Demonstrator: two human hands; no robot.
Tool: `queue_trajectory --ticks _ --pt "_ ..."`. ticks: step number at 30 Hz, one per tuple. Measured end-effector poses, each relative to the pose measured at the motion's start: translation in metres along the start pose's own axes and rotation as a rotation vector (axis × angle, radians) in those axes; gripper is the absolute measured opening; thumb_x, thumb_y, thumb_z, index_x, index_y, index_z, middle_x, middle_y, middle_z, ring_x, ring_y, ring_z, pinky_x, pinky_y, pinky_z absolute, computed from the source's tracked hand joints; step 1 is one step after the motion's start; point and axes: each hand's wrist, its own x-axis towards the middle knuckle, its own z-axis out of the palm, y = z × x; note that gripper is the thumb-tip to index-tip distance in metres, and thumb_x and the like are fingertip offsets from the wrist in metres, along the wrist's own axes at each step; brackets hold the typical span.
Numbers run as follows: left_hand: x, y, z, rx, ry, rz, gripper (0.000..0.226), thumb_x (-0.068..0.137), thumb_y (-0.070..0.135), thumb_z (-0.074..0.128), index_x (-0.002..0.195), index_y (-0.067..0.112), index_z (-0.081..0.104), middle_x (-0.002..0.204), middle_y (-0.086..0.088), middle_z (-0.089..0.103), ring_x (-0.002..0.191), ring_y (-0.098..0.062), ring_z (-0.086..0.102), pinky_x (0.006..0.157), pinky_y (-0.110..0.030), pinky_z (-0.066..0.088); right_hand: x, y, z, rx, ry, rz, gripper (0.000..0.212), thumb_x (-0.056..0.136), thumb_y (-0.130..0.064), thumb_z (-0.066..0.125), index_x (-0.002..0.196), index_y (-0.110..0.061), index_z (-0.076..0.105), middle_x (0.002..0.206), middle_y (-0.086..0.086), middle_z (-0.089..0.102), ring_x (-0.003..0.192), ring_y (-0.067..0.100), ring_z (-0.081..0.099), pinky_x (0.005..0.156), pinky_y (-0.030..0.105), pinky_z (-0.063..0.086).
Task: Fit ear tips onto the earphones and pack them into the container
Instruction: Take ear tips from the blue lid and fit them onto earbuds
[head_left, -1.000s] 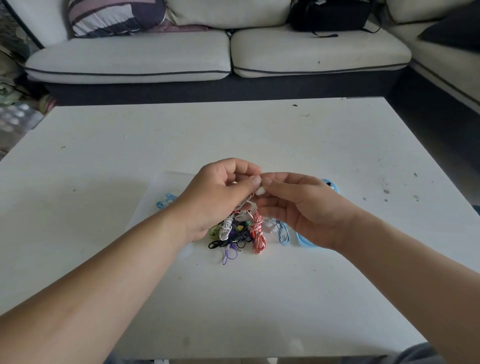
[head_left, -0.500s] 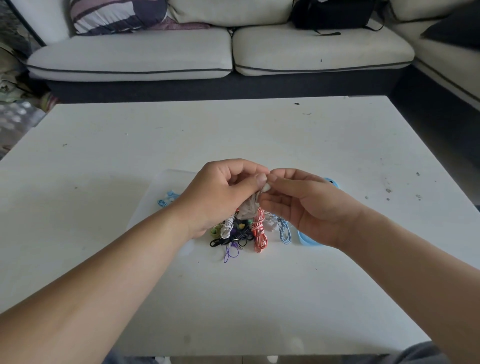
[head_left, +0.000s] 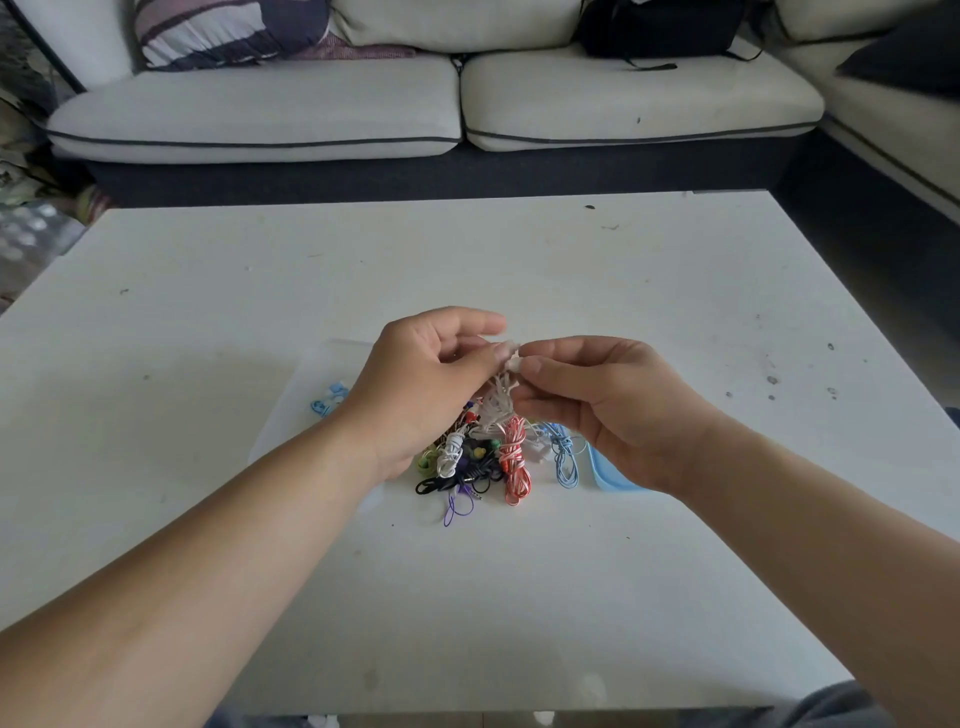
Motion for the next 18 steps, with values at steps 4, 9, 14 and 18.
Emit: queue_trajectory --ticks 4,9,14,18 --pt "-0.001 0.002 0.0 -0.014 0.019 -0.015 0.015 0.092 0.015 0.077 0.106 0.017 0.077 0.092 -0.006 0.08 0.09 -0.023 0.076 0.096 -0.045 0.06 0.001 0.001 -0.001 -0.035 0.035 -0.001 0.007 0.088 -0.001 0.072 0.094 0.003 0.073 0.082 0.018 0.073 0.073 0.024 0.073 0.07 0.029 0.062" --pt "-0.003 0.002 0.004 -0.014 0.006 -0.042 0.008 0.091 0.012 0.077 0.095 0.018 0.079 0.093 -0.01 0.079 0.086 -0.02 0.074 0.093 -0.044 0.061 0.001 -0.001 -0.005 -0.092 0.04 0.021 0.013 0.09 -0.002 0.072 0.099 0.008 0.072 0.085 0.022 0.072 0.075 0.027 0.072 0.071 0.03 0.061" --pt "-0.007 0.001 0.015 0.116 0.013 0.019 0.007 0.093 0.02 0.076 0.095 0.027 0.077 0.091 0.004 0.077 0.077 -0.011 0.07 0.069 -0.027 0.058 -0.007 -0.001 -0.009 -0.15 0.03 0.041 0.02 0.088 -0.005 0.075 0.1 0.011 0.071 0.082 0.018 0.072 0.069 0.024 0.071 0.067 0.029 0.062" --pt "-0.01 0.005 0.031 0.105 -0.028 0.031 0.006 0.094 0.015 0.074 0.098 0.02 0.076 0.09 -0.004 0.078 0.081 -0.011 0.073 0.067 -0.019 0.056 -0.017 -0.002 -0.024 -0.11 0.018 0.054 0.01 0.092 -0.004 0.07 0.096 0.005 0.073 0.081 0.015 0.072 0.068 0.022 0.071 0.067 0.029 0.061"
